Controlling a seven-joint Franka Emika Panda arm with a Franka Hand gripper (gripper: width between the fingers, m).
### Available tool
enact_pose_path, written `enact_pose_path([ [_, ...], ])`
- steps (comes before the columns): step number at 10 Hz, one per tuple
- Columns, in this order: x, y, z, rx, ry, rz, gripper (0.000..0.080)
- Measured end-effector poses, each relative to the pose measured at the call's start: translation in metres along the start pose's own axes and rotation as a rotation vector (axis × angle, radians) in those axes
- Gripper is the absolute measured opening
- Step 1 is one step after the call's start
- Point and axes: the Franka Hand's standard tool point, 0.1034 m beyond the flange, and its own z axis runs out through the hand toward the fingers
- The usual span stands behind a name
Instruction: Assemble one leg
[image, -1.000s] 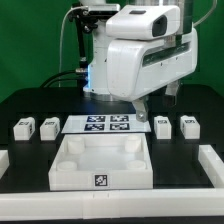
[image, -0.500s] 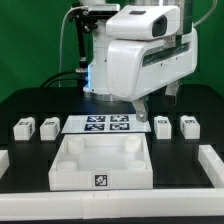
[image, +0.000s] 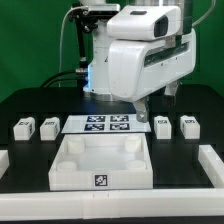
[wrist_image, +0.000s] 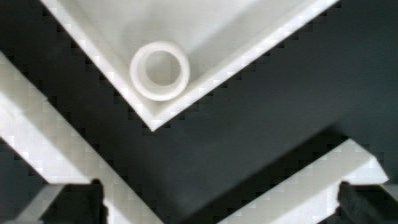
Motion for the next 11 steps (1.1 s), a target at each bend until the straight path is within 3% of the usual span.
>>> enact_pose_path([
  [1,-0.001,-0.001,0.001,0.001,-0.001,0.0,0.065],
  [2,-0.008,-0.01,0.004,-0.015,0.01,-0.094,0.065],
  [4,-0.06,-0.047,0.018,-0.015,0.005,-0.34,0.065],
  [6,-0.109,-0.066,0.048,-0.023,0.018,-0.59,0.065],
  [7,-0.125,-0.068,0.063,-0.03,0.028,-0.643,0.065],
  [8,-0.136,-0.063,0.08,-0.036,0.04,-0.66,0.065],
  [9,-0.141,-0.064,0.096,-0.011,0.04,-0.643,0.065],
  [11,-0.142,-0.066,0.11,-0.007,0.048,-0.622,0.065],
])
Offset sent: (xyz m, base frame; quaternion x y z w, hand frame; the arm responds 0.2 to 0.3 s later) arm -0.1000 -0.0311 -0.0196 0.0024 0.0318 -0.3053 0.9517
